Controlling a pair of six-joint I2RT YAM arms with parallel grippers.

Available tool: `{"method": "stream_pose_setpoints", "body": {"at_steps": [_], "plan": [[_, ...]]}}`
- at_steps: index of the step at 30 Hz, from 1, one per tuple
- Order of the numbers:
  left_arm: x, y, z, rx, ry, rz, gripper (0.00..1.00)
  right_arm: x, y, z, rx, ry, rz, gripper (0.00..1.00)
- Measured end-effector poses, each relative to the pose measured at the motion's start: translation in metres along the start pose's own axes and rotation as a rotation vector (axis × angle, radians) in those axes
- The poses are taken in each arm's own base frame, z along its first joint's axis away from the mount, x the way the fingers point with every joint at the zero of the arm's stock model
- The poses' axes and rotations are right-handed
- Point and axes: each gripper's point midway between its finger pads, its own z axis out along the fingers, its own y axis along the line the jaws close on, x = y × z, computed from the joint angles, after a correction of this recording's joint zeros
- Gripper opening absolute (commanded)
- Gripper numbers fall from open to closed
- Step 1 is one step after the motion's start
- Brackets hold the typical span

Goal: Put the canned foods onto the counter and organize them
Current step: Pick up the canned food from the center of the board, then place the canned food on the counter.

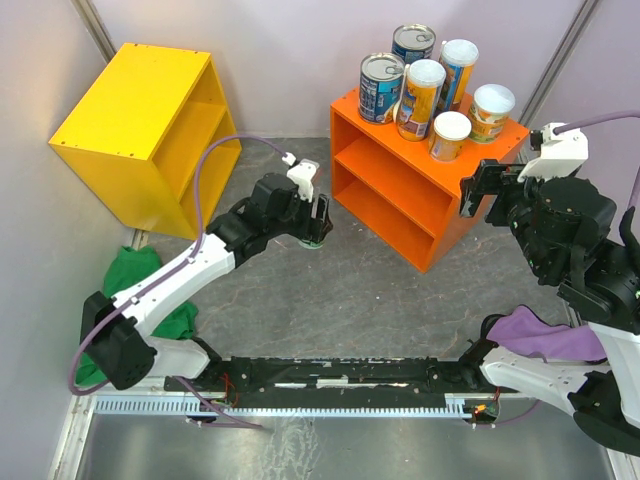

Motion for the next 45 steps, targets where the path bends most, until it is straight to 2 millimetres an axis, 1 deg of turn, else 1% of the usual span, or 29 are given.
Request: {"method": "stream_pose_setpoints", "body": {"at_steps": [3, 6, 9, 14, 18, 21, 26, 31, 39, 45], "plan": [[-0.013, -0.018, -0.010, 0.031, -0.043, 0.024, 0.03, 0.000, -0.004, 0.000, 0.020, -0.002, 0.000, 0.97], [-0.031, -0.038, -0.020, 0.065, -0.094, 0.045, 0.03, -0.001, -0.008, 0.000, 0.042, -0.007, 0.001, 0.97], [-0.053, -0.064, -0.031, 0.112, -0.156, 0.068, 0.03, -0.001, -0.011, 0.000, 0.061, -0.009, 0.005, 0.97], [-0.085, -0.098, -0.053, 0.179, -0.249, 0.109, 0.03, -0.001, -0.014, 0.003, 0.092, -0.009, 0.006, 0.97], [-0.112, -0.120, -0.068, 0.217, -0.321, 0.136, 0.03, 0.000, -0.015, 0.007, 0.121, -0.005, -0.004, 0.98], [-0.132, -0.136, -0.075, 0.244, -0.369, 0.154, 0.03, 0.001, -0.016, 0.009, 0.134, 0.001, -0.010, 0.98], [-0.154, -0.164, -0.079, 0.283, -0.413, 0.189, 0.03, 0.000, -0.016, 0.012, 0.155, 0.002, -0.008, 0.98], [-0.166, -0.189, -0.075, 0.317, -0.430, 0.227, 0.03, -0.003, -0.016, 0.015, 0.173, 0.000, -0.003, 0.98], [-0.185, -0.235, -0.075, 0.384, -0.469, 0.266, 0.03, -0.020, -0.024, 0.015, 0.211, -0.032, 0.034, 0.98], [-0.199, -0.252, -0.074, 0.402, -0.501, 0.292, 0.03, -0.027, -0.033, 0.019, 0.259, -0.042, 0.057, 0.98]]}}
